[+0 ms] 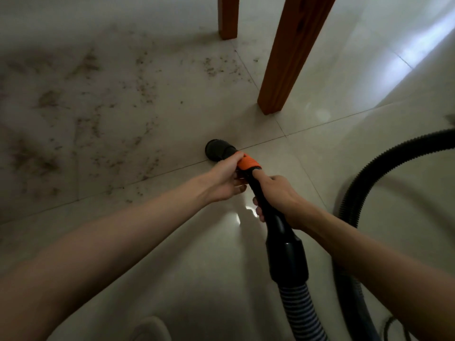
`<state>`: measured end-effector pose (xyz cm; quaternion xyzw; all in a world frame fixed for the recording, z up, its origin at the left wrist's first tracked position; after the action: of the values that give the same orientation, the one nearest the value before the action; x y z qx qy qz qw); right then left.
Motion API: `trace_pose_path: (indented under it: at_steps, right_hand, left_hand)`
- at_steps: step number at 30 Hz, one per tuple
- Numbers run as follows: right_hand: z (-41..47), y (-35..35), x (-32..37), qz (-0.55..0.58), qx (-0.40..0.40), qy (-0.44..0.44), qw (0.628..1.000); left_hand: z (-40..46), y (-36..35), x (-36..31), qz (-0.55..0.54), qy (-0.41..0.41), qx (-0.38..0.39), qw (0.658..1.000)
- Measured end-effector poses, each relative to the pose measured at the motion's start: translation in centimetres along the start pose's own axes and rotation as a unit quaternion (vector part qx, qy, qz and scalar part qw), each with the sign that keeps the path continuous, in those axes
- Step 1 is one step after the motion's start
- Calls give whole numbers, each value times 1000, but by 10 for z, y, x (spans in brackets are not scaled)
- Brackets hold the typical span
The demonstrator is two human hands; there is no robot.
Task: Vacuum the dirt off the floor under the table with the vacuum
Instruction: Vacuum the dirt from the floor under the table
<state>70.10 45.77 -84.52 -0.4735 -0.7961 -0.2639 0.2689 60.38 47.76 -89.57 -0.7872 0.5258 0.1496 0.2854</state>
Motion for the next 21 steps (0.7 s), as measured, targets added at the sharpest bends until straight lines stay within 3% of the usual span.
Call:
trace_pose_path:
  at_steps: [4, 12, 17, 21]
  right_hand:
    - [-2, -19, -3, -12, 55, -12, 998]
    - [-14, -42, -3, -59, 88, -29, 994]
    - [-24, -33, -6, -112, 87, -21, 990]
    - [-21, -26, -1, -220, 61, -21, 973]
  left_hand:
    - [-8, 22, 7, -34, -11, 0, 999]
    - [-29, 54, 16, -147, 8, -50, 988]
    - [-32, 53, 31, -154, 35, -45, 986]
    - [-34, 46, 44, -133, 43, -50, 989]
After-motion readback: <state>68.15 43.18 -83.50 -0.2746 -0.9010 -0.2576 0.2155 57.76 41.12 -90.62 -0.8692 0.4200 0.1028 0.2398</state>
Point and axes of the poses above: each hand's wrist, its own z-axis towards the middle knuckle, its own y-axis out of the back of the hand, x = y × z, the point moved 9 cm from there along z, towards the middle knuckle, and after that the axes turned 3 degrees about -z, right-handed, at the moved point
